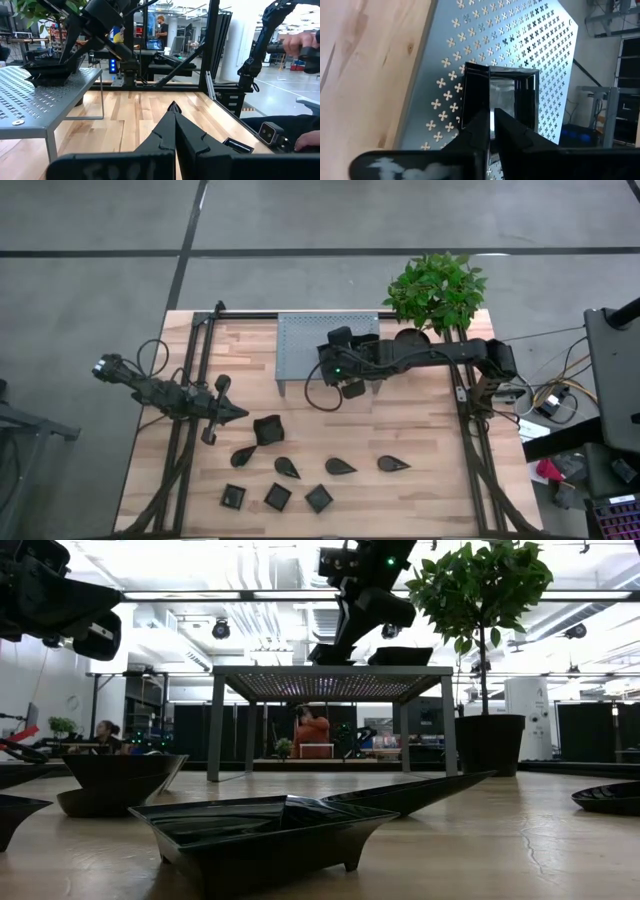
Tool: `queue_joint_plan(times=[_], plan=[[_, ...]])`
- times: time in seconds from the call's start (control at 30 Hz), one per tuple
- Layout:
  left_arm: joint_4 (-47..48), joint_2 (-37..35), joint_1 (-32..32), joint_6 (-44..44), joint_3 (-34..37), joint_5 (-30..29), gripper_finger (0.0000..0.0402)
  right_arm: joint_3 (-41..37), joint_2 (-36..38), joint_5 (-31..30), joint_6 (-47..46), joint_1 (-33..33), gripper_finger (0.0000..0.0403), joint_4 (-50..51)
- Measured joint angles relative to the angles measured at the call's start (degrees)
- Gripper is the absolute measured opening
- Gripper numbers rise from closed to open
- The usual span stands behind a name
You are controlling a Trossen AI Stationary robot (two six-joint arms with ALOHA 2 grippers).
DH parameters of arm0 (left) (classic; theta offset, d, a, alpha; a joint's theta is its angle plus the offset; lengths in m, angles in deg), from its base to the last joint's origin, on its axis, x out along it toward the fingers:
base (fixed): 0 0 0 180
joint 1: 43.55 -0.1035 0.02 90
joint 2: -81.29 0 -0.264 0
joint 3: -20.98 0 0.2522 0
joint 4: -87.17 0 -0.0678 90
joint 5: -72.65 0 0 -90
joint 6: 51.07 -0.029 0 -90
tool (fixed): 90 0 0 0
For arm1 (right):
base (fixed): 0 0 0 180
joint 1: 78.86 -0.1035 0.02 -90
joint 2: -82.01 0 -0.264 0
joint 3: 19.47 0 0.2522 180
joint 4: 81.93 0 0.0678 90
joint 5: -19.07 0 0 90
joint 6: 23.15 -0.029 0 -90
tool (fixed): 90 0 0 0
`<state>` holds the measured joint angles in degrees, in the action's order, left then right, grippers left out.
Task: Pick & Place Mini shaped plates
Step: Stack the black square plate on top of the black square plate on the shelf, then put the black drop-shaped plate on the shelf
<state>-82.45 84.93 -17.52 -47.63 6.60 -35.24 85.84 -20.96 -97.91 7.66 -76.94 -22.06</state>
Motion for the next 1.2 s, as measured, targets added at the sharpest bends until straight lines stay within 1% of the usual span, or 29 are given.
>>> queue_joint_plan(times=[0.27, 0.5, 0.67, 0.87, 1.2], plan=[[0.00, 0.00, 0.00, 0.00, 0.00, 0.00, 0.0000, 0.00, 0.01, 0.02, -0.88, 0.05, 0.0085, -0.02], [0.00, 0.00, -0.02, 0.00, 0.00, 0.00, 0.0000, 0.00, 0.17, 0.02, -2.23, -1.79, 0.0110, 0.33], [0.00, 0.00, -0.02, 0.00, 0.00, 0.00, 0.0000, 0.00, 0.20, 0.09, -3.54, -4.99, 0.0113, 0.29], [0.00, 0.00, -0.01, 0.00, 0.00, 0.00, 0.0000, 0.00, 0.21, 0.09, -7.34, -9.35, 0.0103, 0.73], [0.00, 0.00, -0.01, 0.01, 0.00, 0.00, 0.0000, 0.00, 0.23, 0.64, -19.28, -18.80, 0.0086, 10.10]])
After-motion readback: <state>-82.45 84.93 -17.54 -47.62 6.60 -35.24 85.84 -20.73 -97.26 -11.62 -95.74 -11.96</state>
